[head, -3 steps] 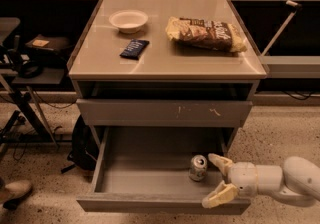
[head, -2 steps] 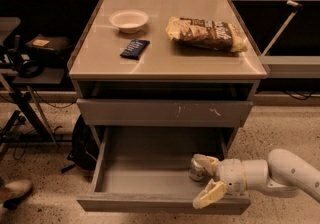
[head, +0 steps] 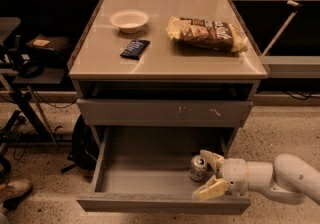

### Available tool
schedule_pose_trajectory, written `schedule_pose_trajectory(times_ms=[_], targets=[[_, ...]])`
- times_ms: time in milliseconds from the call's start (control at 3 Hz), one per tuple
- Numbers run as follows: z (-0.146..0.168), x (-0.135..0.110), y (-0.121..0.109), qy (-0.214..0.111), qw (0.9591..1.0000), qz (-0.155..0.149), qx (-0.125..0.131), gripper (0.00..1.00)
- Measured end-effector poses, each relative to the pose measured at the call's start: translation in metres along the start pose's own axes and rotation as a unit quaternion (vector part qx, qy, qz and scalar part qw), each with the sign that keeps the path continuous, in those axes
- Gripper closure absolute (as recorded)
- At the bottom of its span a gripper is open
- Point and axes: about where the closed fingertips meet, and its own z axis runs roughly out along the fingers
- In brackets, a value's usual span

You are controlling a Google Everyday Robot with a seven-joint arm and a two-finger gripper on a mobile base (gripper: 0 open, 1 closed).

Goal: Pick 7up can from middle drawer and place on counter

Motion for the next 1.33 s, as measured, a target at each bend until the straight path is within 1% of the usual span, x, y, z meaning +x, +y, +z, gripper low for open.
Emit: schedule_pose_trajectory(times_ms=[333,667,1000,1333], targets=[[-0.014,-0.033,0.006,-0.086,0.9924,-0.001,0.088,0.00],[-0.013,-0.044,0.024,-0.184,0.9714,0.013,0.149,0.00],[-0.032,-0.065,0.021,-0.224,0.9543,0.006,0.197,0.00],[-0.016,-0.066,0.013,-0.215,0.9517,-0.015,0.218,0.00]])
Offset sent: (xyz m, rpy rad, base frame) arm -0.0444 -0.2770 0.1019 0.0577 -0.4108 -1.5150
